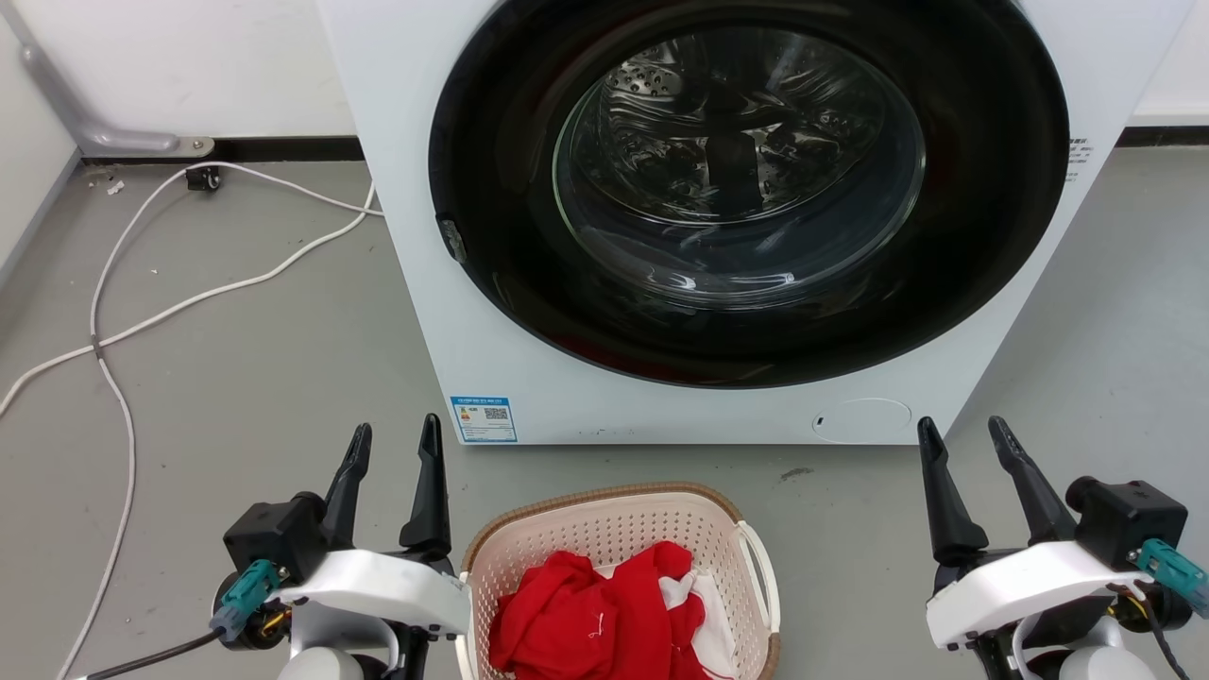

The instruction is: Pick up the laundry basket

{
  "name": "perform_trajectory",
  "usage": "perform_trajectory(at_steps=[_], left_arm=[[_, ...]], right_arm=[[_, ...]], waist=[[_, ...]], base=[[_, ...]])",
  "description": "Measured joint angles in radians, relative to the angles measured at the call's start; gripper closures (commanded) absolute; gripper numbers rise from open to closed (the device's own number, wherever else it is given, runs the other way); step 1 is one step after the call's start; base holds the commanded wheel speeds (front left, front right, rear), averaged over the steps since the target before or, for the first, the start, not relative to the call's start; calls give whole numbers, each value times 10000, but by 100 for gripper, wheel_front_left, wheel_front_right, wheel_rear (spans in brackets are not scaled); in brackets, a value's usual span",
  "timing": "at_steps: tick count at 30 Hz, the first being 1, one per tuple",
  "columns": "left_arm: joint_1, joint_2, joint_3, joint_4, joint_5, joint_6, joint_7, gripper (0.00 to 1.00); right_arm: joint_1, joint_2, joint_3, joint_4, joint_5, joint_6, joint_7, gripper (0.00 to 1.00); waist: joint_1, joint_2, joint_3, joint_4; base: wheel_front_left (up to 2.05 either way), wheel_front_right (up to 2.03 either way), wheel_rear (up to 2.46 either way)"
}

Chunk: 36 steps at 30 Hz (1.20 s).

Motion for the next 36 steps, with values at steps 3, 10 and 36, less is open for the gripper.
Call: perform_trajectory(at_steps=[3, 10, 36], left_arm=[[0, 0, -8, 19, 286, 48, -77, 0], [1, 0, -25, 71, 959, 102, -215, 0], [18, 4, -125, 174, 2846, 265, -696, 0]], right_arm=[[13, 0, 23, -35, -284, 0, 12, 0], [29, 0, 36, -98, -943, 2, 42, 0], [71, 2, 104, -92, -2349, 15, -186, 0]], waist=[[0, 0, 10, 10], [0, 0, 17, 25], [0, 0, 51, 95]], base=[[0, 0, 0], [0, 0, 0], [0, 0, 0]])
